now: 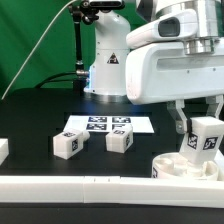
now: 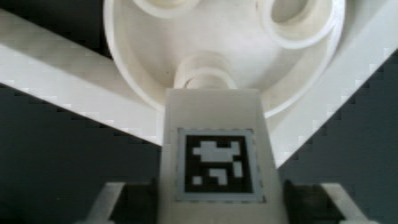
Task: Assemble stool
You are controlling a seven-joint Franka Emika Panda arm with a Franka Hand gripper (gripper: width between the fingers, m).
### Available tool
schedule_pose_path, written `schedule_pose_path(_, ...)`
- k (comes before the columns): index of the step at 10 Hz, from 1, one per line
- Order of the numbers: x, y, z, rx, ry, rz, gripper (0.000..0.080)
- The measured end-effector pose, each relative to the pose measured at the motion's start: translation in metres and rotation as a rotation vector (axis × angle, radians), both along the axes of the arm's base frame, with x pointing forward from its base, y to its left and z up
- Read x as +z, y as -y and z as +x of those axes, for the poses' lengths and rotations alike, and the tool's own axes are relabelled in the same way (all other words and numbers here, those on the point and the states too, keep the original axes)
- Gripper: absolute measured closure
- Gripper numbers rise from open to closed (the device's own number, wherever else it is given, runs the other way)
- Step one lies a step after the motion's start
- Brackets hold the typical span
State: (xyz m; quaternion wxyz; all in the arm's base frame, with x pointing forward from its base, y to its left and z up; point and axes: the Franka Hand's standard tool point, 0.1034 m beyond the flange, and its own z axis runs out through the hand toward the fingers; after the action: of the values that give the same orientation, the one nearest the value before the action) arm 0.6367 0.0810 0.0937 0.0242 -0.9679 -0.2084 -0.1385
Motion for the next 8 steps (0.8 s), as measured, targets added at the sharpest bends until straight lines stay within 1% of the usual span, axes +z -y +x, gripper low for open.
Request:
schedule_pose_path(2,-0.005,0.0,-0.004,-0.001,0.001,-0.001,0.0462)
schedule_pose_path(5,-0.016,0.001,-0.006,-0.002,0.002,0.0,0.0461)
schedule_pose_path(8,-0.018,0.003,-0.005,-0.004,0.031,-0.001,0.0461)
